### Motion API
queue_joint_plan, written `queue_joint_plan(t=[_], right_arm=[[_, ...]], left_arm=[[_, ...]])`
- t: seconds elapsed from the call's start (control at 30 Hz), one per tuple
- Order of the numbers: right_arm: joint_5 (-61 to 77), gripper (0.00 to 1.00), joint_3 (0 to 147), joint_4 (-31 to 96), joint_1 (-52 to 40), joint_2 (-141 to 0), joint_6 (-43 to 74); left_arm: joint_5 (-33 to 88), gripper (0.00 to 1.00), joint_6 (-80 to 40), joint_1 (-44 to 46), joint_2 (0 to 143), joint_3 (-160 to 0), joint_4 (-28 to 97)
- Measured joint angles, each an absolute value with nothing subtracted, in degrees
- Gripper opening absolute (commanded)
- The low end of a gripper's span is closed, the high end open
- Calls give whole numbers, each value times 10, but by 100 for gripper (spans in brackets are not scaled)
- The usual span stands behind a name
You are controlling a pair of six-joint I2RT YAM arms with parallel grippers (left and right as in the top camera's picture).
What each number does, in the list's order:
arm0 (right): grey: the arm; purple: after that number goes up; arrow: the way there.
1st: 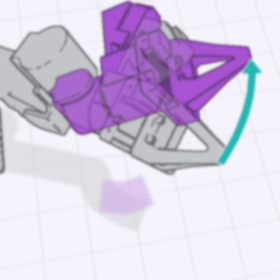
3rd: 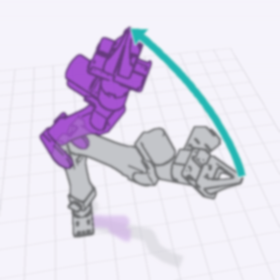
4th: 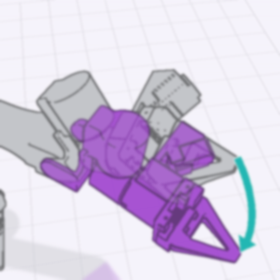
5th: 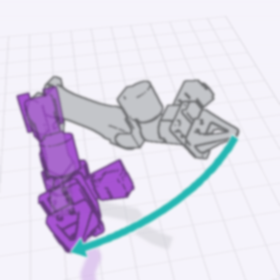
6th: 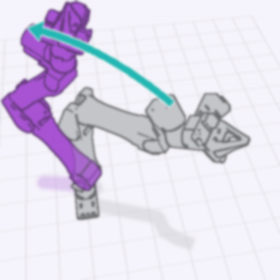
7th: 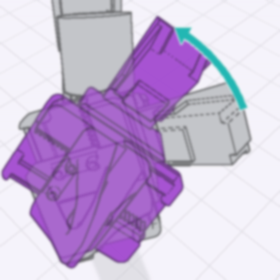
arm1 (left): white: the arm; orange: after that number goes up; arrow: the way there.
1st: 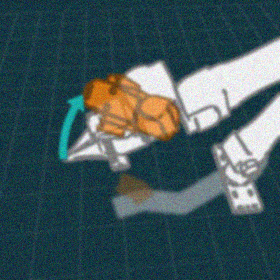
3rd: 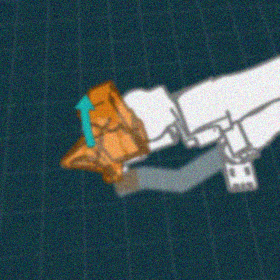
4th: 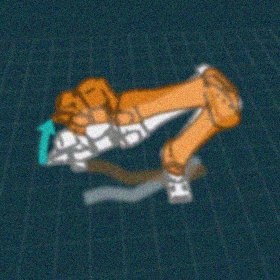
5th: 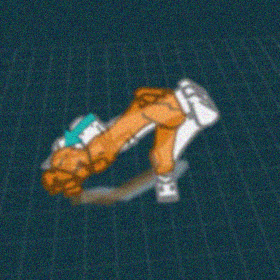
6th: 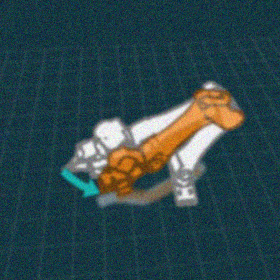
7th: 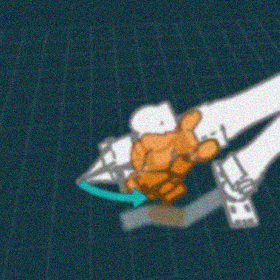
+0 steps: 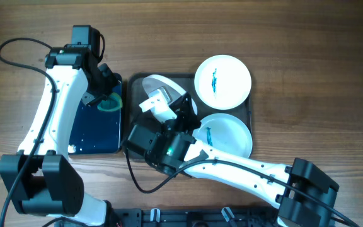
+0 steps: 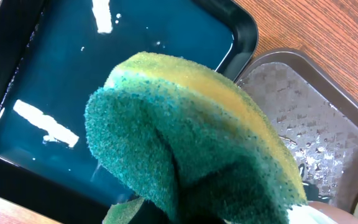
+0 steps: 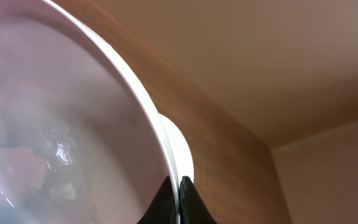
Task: Clean dirty plates on tray and stack at the side
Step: 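Lift the cleaned plate with the right gripper, tilting it up, then place the plate on the table right of the tray, release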
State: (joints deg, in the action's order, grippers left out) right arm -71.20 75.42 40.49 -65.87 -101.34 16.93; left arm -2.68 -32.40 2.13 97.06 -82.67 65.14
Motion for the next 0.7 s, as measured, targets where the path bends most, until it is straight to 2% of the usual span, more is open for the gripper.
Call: queue_joint_plan(t=[0.17, 0.4, 0.53, 0.7], right_arm=[[-743, 4, 754, 348, -659, -1013, 114], [-806, 4, 755, 216, -659, -1013, -28], [-787, 4, 756, 239, -659, -1013, -40], [-679, 4, 756, 341, -656, -1013, 51]], left_arm=[[-26, 4, -324, 21, 971, -827, 651], [-24, 4, -324, 21, 971, -827, 647], [-24, 4, -324, 21, 971, -827, 645], [-22, 4, -325, 21, 971, -827, 643]])
